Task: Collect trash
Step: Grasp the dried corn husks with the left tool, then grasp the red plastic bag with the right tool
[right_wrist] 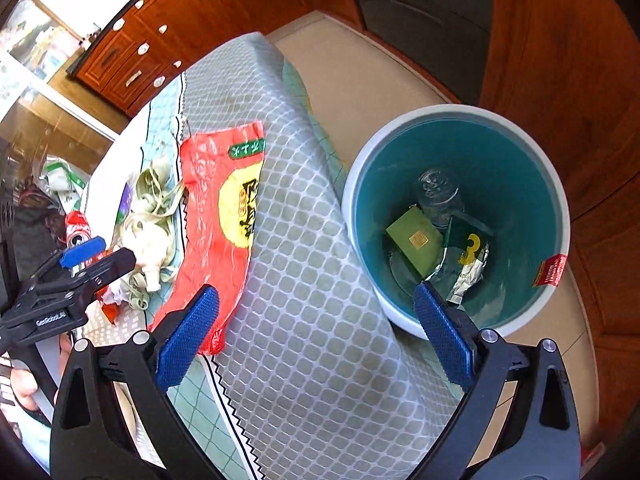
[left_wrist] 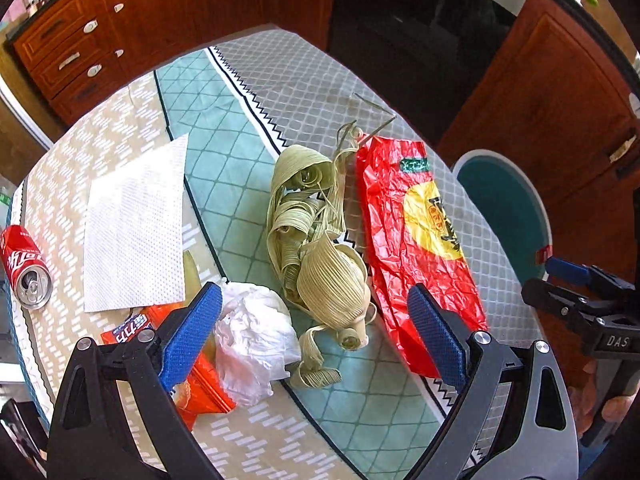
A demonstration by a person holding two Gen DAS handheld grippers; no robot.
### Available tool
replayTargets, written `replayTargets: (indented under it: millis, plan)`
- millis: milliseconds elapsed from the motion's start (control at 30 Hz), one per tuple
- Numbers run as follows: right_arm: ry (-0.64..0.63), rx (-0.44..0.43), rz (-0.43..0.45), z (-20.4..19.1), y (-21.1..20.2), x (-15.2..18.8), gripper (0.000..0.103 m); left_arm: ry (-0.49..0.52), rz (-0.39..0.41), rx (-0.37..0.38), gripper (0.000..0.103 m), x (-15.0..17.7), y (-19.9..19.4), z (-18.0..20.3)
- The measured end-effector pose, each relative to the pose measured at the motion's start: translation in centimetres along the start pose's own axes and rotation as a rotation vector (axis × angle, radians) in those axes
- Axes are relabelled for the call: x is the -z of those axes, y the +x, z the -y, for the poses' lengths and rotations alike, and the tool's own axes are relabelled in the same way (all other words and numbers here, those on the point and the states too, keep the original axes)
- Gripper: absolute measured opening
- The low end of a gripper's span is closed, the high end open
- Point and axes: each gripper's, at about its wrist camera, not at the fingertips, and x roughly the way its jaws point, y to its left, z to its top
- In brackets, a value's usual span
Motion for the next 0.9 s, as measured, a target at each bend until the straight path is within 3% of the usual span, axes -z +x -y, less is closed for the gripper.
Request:
replayTargets:
  millis: [167, 267, 300, 333, 433, 900]
  plan:
    - [-0.035, 0.024, -0.015, -0.7, 0.5, 0.5, 0.094, 0.052, -0.03, -0.02, 0.093, -0.5, 2.0, 1.0]
    - [-0.049, 0.029, -0.022, -1.0, 0.8, 0.7, 0.094, 0.077, -0.048, -0.03, 0.083, -0.6, 3.0, 1.5]
    - [-0.054, 0.029, -0.025, -1.2, 0.9, 0.8, 0.094, 0.076, -0.058, -0.029, 0.073, -0.6, 3.4, 1.5]
    - [-0.058, 0.027, -0.028, -1.4, 1.0, 0.8, 0.094, 0.069, -0.067, -0.023, 0.056, -0.6, 3.3, 1.3]
    - [-0.08, 0.015, -0.034, -1.9, 1.2, 1.0, 0.094, 0.05, -0.055, 0.0, 0.041, -0.5, 2.9, 0.8]
    - [-0.239, 0.027, -0.056, -8.6, 4.6, 1.0, 0.094, -0.117, 0.065, 0.152, 0.04, -0.8, -4.5, -4.0]
